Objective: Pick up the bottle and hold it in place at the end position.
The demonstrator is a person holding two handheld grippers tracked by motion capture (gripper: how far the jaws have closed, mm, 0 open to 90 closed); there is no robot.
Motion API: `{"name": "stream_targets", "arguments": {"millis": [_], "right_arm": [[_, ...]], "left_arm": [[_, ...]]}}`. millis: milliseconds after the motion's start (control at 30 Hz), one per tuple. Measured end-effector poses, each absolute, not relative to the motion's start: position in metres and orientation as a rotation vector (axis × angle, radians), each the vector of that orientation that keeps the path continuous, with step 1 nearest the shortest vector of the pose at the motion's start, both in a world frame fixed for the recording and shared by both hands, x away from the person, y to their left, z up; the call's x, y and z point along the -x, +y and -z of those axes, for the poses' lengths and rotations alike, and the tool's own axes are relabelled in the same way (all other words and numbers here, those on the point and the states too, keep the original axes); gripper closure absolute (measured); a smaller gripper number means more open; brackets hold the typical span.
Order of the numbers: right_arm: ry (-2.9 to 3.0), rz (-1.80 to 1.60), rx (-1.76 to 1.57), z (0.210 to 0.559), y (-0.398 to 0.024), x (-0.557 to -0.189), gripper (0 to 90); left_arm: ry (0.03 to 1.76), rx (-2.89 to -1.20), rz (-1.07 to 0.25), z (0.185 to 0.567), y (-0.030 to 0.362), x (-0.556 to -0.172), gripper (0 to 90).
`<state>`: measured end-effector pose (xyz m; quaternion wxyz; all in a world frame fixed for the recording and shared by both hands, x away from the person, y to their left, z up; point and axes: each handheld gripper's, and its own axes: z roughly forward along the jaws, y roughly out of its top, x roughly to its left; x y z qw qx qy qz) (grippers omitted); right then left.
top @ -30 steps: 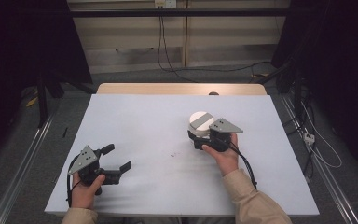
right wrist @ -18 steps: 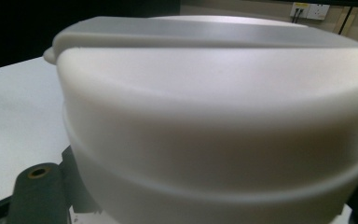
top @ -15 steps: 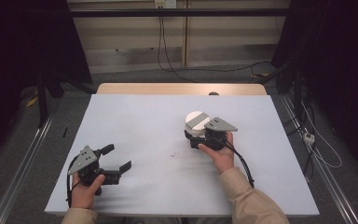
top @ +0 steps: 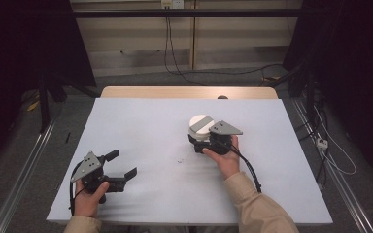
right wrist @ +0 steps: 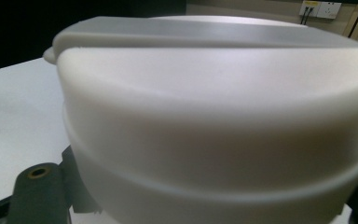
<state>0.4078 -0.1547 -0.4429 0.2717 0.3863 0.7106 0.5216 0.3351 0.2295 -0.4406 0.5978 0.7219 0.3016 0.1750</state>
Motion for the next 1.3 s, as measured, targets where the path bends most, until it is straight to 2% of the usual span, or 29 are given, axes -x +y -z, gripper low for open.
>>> {"name": "stream_targets", "arguments": {"millis": [1300], "right_arm": [[1.924, -1.422, -1.013, 0.444, -0.141, -0.422, 18.4]], "left_arm": [[0.707, -1.661, -0.400, 0.441, 0.231, -0.335, 3.3]]}}
